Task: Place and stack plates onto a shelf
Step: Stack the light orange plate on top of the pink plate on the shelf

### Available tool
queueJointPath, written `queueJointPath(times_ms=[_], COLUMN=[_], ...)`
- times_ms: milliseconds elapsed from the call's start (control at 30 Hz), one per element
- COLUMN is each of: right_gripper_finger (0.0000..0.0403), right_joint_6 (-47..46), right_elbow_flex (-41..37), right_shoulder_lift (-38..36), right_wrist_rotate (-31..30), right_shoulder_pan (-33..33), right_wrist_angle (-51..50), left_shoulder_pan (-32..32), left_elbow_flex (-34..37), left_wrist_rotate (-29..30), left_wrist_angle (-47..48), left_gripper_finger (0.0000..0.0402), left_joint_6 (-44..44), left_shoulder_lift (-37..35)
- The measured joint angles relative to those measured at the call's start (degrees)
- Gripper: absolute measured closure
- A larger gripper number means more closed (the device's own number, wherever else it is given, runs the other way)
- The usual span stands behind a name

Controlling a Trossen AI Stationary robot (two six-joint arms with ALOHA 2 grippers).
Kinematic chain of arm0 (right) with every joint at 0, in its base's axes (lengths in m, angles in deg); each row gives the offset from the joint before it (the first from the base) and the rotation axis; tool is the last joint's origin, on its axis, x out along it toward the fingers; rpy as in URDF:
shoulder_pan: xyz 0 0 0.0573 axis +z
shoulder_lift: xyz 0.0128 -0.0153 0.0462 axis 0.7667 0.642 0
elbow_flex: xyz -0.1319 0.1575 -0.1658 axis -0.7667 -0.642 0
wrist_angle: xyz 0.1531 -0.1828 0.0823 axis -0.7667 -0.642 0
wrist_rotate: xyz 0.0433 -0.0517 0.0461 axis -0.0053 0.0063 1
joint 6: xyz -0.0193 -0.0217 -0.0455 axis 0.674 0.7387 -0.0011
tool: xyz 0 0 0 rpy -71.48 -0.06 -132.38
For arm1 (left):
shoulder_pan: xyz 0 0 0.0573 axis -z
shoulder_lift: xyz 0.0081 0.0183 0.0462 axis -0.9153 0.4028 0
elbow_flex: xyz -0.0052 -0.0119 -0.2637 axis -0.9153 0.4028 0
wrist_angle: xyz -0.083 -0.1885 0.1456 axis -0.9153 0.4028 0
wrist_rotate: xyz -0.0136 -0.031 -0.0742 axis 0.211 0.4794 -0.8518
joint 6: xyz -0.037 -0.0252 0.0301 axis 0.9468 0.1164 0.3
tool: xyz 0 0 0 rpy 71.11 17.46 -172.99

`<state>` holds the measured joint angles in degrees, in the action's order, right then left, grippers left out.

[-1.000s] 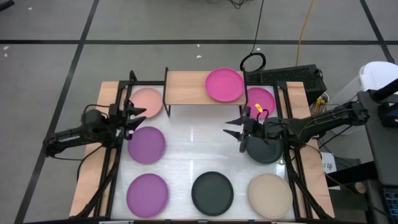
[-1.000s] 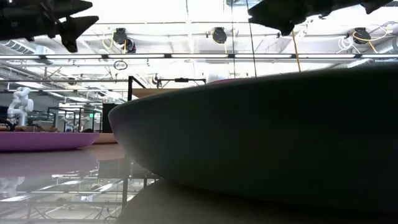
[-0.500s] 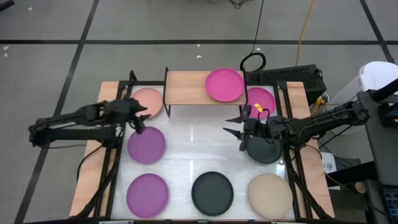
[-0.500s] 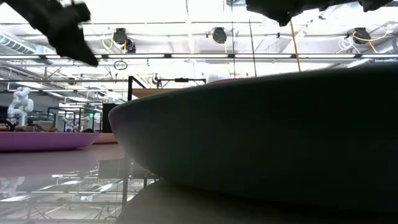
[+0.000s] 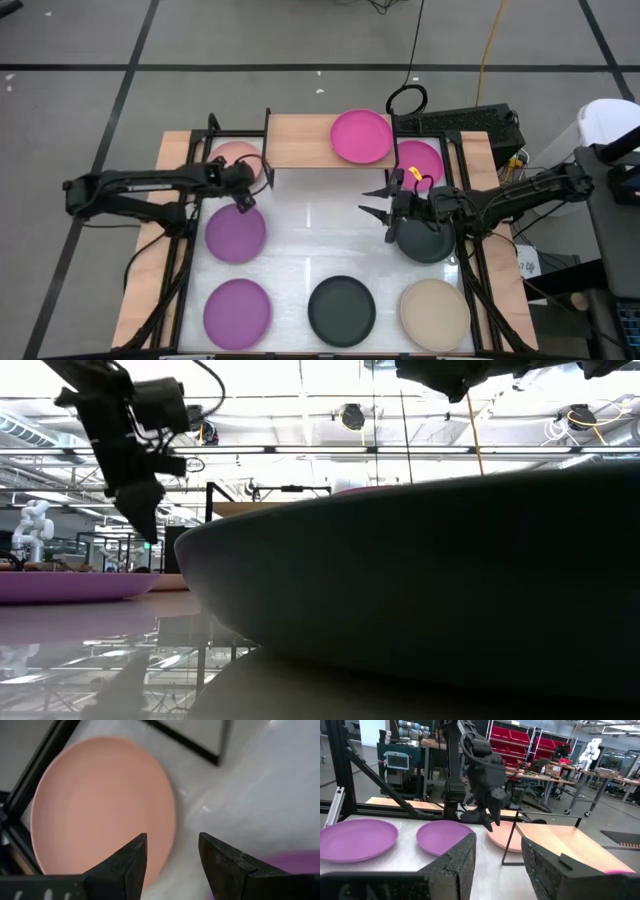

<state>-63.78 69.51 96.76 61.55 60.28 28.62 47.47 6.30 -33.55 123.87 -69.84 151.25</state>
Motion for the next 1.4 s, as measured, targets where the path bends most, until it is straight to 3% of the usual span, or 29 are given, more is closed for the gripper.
queueJointPath(times_ms=[400,567,1033,1133,1333,1400], right_gripper_finger=[0.0264,0.0264,0.0264,0.0264,0.0264,0.0264], right_joint_6=[0.0,0.0,0.0,-0.6,-1.4,-1.4], right_elbow_flex=[0.0,0.0,0.0,0.0,0.0,0.0], right_shoulder_lift=[0.0,0.0,0.0,0.0,0.0,0.0], right_wrist_rotate=[0.0,0.0,0.0,0.0,-0.1,-0.1], right_shoulder_pan=[0.0,0.0,0.0,0.0,0.0,0.0], right_wrist_angle=[-0.1,-0.7,-1.0,-1.1,-2.0,-2.0], left_shoulder_pan=[-4.8,-6.7,-7.1,-6.9,-7.0,-7.0], left_elbow_flex=[0.0,0.0,0.0,0.0,0.0,0.0], left_wrist_rotate=[1.0,-1.5,-2.1,-2.3,-2.1,-1.9], left_wrist_angle=[-4.4,-4.5,-4.4,-4.0,-3.9,-3.4], left_gripper_finger=[0.0218,0.0218,0.0222,0.0258,0.0380,0.0389], left_joint_6=[-3.6,-3.6,-6.7,-7.3,-6.4,-6.4], left_shoulder_lift=[8.4,11.8,16.5,17.0,17.0,16.3])
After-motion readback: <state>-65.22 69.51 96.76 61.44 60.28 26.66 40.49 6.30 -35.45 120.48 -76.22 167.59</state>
